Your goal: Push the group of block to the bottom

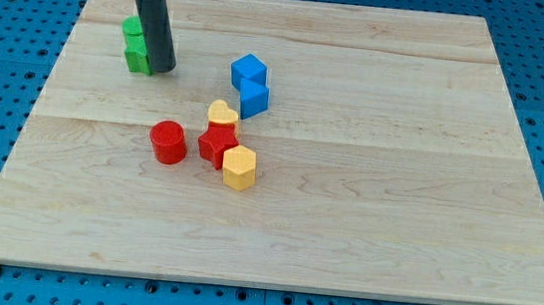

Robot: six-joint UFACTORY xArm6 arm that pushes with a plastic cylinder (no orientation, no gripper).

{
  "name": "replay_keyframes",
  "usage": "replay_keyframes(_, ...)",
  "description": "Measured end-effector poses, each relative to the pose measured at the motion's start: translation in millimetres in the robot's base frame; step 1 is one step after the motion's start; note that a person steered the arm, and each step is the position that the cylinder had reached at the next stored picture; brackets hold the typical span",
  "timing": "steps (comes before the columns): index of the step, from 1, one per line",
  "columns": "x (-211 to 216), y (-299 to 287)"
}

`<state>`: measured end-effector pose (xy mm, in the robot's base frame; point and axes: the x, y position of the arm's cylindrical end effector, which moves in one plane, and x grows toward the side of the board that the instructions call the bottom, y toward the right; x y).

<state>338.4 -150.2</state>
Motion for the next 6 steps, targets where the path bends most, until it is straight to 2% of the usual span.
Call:
replay_keyframes(1,17.1,40.4)
replay_keyframes(3,83.6,79.9)
replay_keyframes(6,132.6,128.2)
